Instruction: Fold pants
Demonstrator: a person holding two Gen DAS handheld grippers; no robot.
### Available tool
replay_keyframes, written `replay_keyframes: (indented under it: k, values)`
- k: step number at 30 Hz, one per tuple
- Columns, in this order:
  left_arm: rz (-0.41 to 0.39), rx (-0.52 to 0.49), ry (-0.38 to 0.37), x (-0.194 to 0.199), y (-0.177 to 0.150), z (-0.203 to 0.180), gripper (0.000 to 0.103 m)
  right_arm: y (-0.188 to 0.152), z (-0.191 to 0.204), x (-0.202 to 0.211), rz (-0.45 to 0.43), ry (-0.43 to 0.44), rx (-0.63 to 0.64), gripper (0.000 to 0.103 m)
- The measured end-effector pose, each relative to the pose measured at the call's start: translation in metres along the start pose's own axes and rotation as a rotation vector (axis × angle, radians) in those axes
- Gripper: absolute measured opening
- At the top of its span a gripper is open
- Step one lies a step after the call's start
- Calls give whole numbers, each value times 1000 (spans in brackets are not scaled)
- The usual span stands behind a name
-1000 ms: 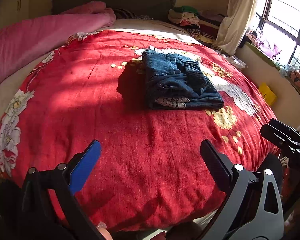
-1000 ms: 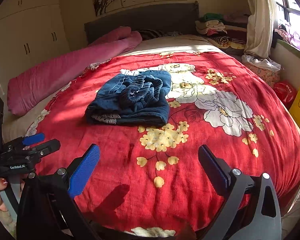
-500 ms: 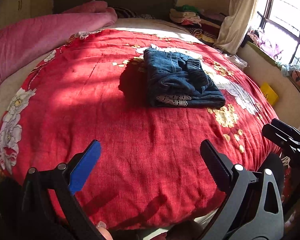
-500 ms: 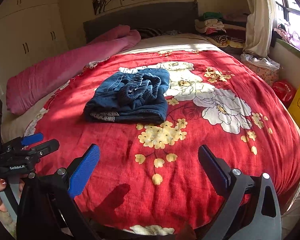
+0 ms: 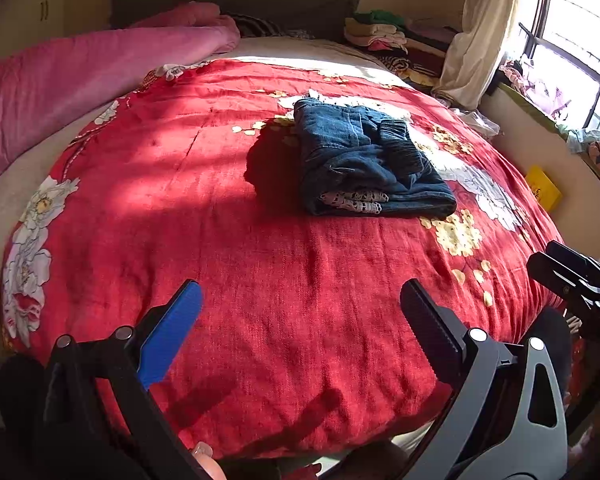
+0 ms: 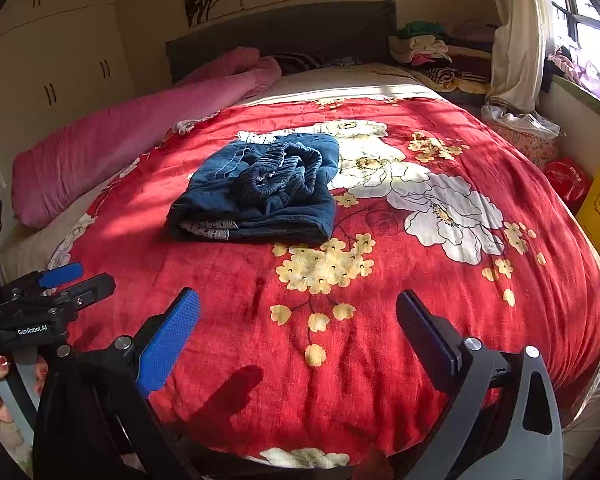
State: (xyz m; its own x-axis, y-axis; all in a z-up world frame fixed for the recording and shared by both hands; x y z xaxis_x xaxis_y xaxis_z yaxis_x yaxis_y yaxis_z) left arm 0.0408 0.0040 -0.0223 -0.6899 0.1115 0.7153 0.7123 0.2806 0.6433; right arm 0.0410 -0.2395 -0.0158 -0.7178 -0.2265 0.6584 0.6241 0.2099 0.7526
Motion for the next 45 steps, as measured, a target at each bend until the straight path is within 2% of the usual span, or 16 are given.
replay_keyframes:
  k: [45]
  values:
    - [1, -18, 23, 2, -1, -3, 93, 1, -1, 2, 1, -23, 8, 98]
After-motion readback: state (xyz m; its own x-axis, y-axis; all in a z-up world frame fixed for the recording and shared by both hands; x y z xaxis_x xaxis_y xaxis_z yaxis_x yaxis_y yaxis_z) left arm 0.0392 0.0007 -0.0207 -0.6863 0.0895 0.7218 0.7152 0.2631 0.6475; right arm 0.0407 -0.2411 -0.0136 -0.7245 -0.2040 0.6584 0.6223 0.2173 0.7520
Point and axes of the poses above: each gripper's, at about its wrist camera, not at the fingertips, and x roughly against the way its jaws point, z to its left, y to its top, the point moved 4 cm from there along -x, roughly the way its jaws point, and after that the axes turned 11 degrees about x, right-handed, at the moved point
